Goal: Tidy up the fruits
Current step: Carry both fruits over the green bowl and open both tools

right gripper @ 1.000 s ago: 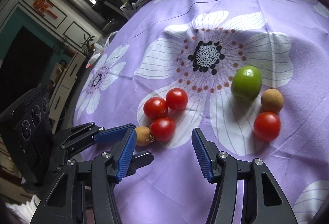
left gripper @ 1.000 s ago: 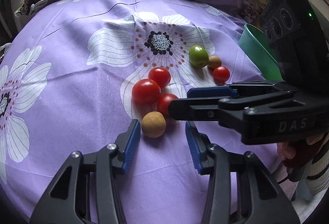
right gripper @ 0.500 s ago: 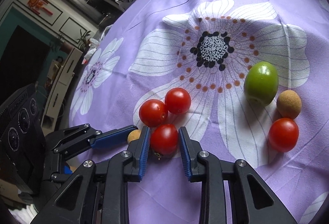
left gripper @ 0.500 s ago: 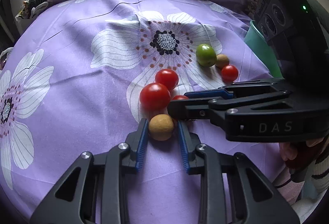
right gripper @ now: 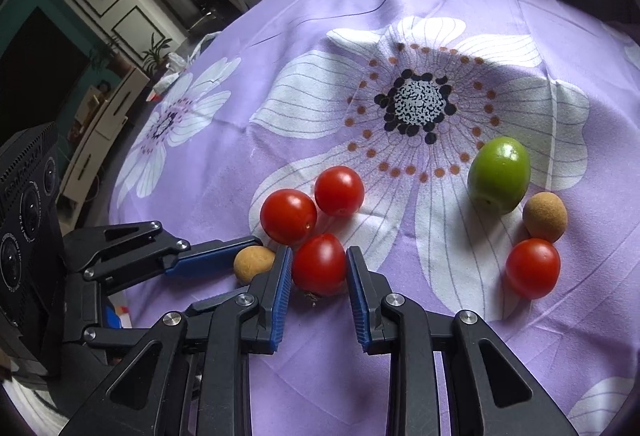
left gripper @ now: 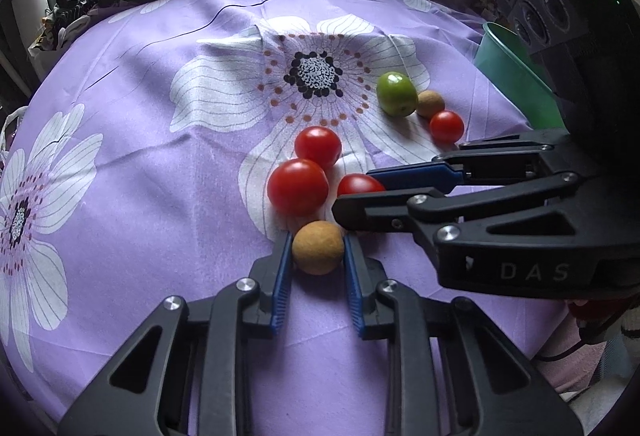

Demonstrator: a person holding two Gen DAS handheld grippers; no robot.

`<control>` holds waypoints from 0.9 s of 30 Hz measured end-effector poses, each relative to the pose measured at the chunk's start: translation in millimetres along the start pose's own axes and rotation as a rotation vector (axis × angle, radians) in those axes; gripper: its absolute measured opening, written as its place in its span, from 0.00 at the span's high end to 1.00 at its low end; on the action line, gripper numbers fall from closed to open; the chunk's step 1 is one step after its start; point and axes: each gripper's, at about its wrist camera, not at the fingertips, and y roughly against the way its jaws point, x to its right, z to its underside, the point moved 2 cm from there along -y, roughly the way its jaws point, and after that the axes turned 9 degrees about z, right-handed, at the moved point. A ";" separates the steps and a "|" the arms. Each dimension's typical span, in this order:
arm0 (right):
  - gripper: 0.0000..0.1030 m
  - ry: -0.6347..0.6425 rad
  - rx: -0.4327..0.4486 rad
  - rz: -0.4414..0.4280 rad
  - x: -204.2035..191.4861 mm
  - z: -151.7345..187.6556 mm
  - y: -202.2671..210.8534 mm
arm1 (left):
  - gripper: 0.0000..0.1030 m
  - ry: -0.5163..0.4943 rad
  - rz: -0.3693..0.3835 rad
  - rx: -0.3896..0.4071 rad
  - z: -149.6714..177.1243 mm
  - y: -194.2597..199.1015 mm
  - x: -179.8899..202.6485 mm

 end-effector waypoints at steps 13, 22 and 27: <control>0.72 -0.102 0.119 -0.019 38.1 21.8 58.3 | 0.76 -0.020 0.049 0.070 -10.2 26.3 33.7; 0.72 -0.191 0.259 0.041 79.9 35.6 119.4 | 0.76 -0.103 0.062 0.104 -47.4 23.8 85.3; 0.72 -0.242 0.340 0.097 110.2 44.4 152.8 | 0.76 -0.163 0.098 0.145 -76.4 19.3 122.3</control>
